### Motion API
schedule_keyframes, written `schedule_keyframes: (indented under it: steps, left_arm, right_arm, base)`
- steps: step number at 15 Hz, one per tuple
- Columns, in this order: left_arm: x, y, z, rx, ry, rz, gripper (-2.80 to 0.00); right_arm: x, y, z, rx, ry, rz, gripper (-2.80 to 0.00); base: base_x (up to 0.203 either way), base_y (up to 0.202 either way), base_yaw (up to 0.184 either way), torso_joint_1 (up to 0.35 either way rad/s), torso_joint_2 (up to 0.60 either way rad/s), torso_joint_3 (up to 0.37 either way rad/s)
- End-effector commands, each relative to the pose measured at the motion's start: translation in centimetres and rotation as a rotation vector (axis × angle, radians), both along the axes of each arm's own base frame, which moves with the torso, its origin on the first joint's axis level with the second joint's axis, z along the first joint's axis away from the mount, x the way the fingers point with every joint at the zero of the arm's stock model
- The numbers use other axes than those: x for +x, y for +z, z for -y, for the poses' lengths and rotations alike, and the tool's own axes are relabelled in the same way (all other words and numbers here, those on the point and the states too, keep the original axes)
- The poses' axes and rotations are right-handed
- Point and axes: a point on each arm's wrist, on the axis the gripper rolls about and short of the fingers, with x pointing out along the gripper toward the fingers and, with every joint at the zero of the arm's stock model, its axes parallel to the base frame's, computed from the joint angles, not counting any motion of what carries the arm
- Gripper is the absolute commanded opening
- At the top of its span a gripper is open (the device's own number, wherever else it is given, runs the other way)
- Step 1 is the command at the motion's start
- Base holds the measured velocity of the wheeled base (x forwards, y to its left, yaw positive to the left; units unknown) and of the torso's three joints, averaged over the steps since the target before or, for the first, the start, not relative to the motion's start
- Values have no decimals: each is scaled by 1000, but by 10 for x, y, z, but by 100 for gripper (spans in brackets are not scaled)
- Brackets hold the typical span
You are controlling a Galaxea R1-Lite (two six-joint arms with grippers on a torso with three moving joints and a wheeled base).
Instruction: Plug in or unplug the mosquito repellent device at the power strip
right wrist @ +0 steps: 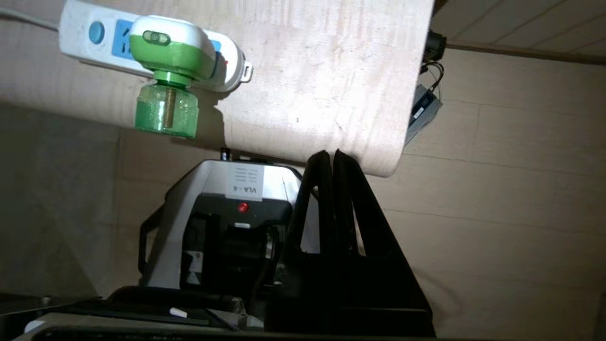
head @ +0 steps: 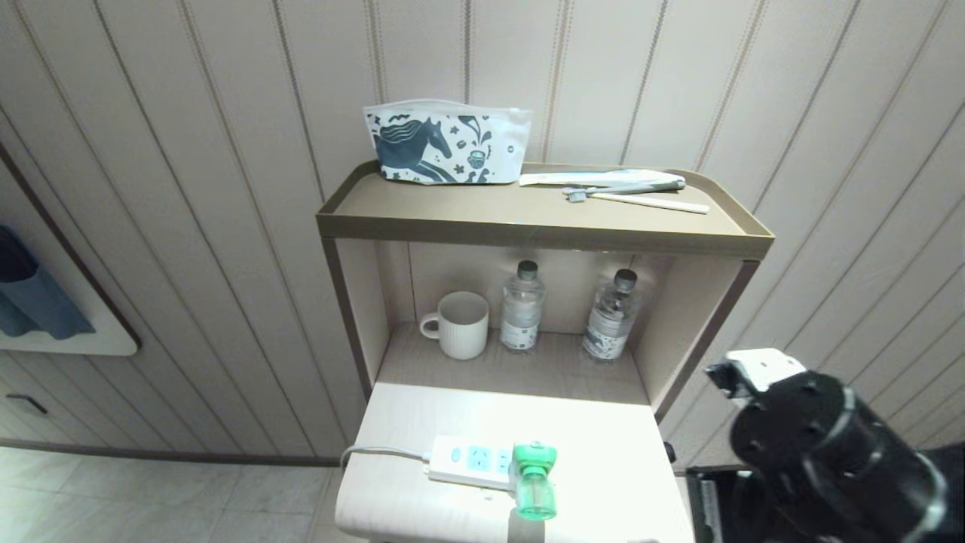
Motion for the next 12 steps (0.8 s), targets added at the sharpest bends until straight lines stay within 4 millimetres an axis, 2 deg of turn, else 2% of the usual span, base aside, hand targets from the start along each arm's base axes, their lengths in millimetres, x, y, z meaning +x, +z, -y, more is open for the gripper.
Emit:
schedule_keyframes:
  steps: [1, 3, 6, 8, 10, 12]
  left_arm:
    - [0, 0, 0, 0, 0, -2, -280]
    - [0, 0, 0, 0, 0, -2, -280]
    - [0, 0, 0, 0, 0, -2, -280]
    - [0, 0, 0, 0, 0, -3, -280]
    - [0, 0, 0, 0, 0, -2, -280]
    - [0, 0, 0, 0, 0, -2, -280]
  right_arm:
    - [-25, 16, 33, 109, -30, 78, -280]
    - [-35, 11, 63, 113, -153, 115, -280]
    - [-40, -5, 100, 25, -459, 190, -280]
    - [-49, -5, 119, 33, -613, 252, -280]
    - [-56, -8, 129, 10, -715, 288, -280]
    - [-68, -12, 144, -21, -887, 347, -280]
  base:
    - [0, 0, 0, 0, 0, 0]
    - [0, 0, 0, 0, 0, 0]
    - [0, 0, 0, 0, 0, 0]
    - [0, 0, 0, 0, 0, 0]
    - [0, 0, 0, 0, 0, 0]
    - [0, 0, 0, 0, 0, 0]
